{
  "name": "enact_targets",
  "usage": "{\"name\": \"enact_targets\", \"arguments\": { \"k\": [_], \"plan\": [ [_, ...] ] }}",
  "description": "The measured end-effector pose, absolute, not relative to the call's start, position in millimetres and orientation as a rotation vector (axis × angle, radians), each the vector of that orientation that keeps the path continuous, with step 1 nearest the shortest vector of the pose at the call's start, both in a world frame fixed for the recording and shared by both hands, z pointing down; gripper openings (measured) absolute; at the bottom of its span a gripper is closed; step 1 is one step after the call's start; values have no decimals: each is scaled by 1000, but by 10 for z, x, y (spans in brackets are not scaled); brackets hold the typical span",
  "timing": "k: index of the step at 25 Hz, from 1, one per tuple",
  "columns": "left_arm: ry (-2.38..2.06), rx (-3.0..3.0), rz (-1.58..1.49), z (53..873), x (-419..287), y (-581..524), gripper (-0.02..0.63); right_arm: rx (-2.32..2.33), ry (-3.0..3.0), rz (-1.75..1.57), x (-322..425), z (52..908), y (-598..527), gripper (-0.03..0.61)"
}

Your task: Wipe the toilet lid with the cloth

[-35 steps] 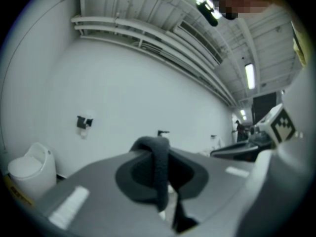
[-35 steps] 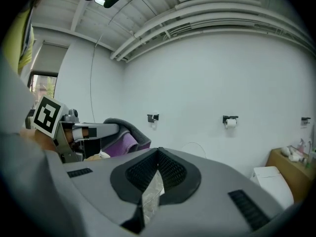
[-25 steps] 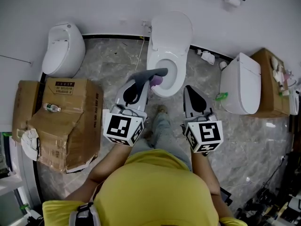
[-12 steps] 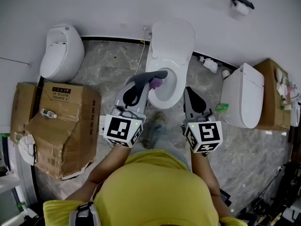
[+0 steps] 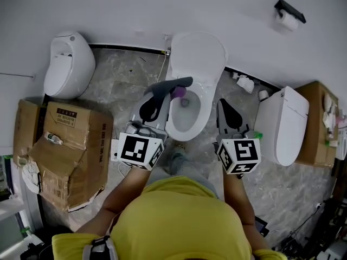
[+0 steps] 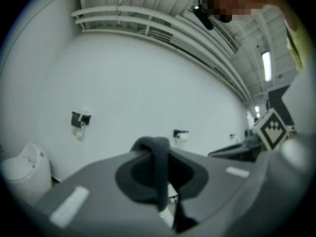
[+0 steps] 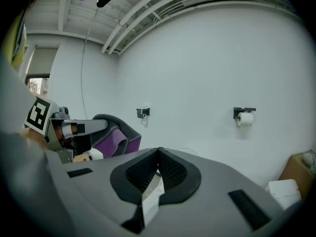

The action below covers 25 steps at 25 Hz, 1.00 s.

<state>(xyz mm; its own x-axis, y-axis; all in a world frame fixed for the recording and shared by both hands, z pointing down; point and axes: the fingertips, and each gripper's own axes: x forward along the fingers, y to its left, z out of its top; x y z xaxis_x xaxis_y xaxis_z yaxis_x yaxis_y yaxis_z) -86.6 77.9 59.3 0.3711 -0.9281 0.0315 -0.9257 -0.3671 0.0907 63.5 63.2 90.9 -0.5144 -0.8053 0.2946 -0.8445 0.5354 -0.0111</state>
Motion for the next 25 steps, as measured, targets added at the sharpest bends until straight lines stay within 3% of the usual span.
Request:
{"name": "enact_targets", "arguments": {
  "k": [25],
  "plan": [
    [-1615, 2548, 48, 771, -620, -68, 21, 1386, -2536, 249, 582, 906, -127, 15]
  ]
}}
